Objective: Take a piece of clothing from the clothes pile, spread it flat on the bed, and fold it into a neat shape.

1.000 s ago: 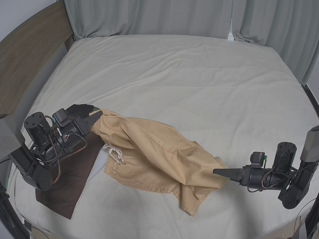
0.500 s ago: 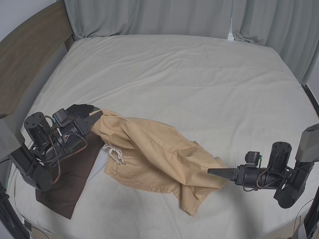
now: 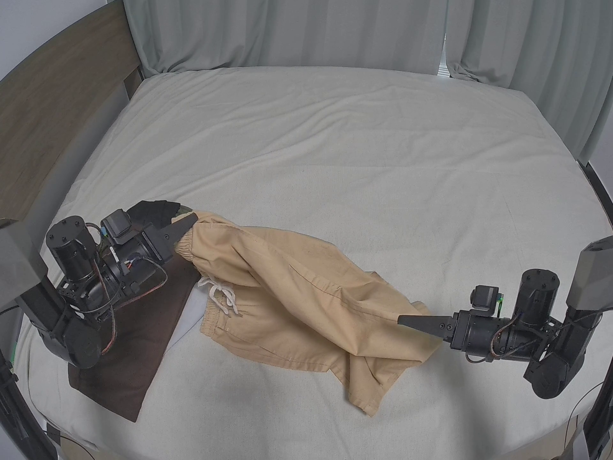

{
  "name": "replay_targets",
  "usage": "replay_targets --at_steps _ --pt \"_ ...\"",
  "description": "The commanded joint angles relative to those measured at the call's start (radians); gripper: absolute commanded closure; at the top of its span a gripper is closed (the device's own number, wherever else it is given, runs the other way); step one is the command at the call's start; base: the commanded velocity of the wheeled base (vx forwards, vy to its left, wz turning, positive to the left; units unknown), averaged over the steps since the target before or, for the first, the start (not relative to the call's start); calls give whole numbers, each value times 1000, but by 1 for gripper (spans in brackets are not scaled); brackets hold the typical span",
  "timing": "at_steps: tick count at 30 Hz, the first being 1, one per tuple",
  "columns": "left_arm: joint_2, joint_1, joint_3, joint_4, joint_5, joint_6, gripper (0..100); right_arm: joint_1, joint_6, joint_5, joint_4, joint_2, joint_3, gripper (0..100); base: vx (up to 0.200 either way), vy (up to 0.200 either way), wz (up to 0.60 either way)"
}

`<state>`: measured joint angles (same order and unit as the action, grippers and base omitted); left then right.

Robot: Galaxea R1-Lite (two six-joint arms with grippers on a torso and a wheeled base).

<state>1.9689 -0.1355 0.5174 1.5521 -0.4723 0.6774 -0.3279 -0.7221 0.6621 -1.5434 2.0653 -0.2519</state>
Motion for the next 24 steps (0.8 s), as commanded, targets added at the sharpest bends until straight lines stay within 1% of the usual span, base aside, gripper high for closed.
replay_targets --at_steps 1,6,7,17,24 --pt "1 1 1 0 0 1 100 -7 0 1 0 -4 5 0 0 0 0" --pt "4 1 3 0 0 1 100 -13 0 1 0 -2 8 0 0 0 0" --pt "4 1 3 0 0 1 100 -13 0 1 0 -2 8 100 0 0 0" --pt "1 -1 1 0 -2 2 100 -5 3 -1 -1 -7 5 100 0 0 0" --pt "-18 -12 -4 2 -9 5 100 9 23 -4 0 -86 13 100 0 0 0"
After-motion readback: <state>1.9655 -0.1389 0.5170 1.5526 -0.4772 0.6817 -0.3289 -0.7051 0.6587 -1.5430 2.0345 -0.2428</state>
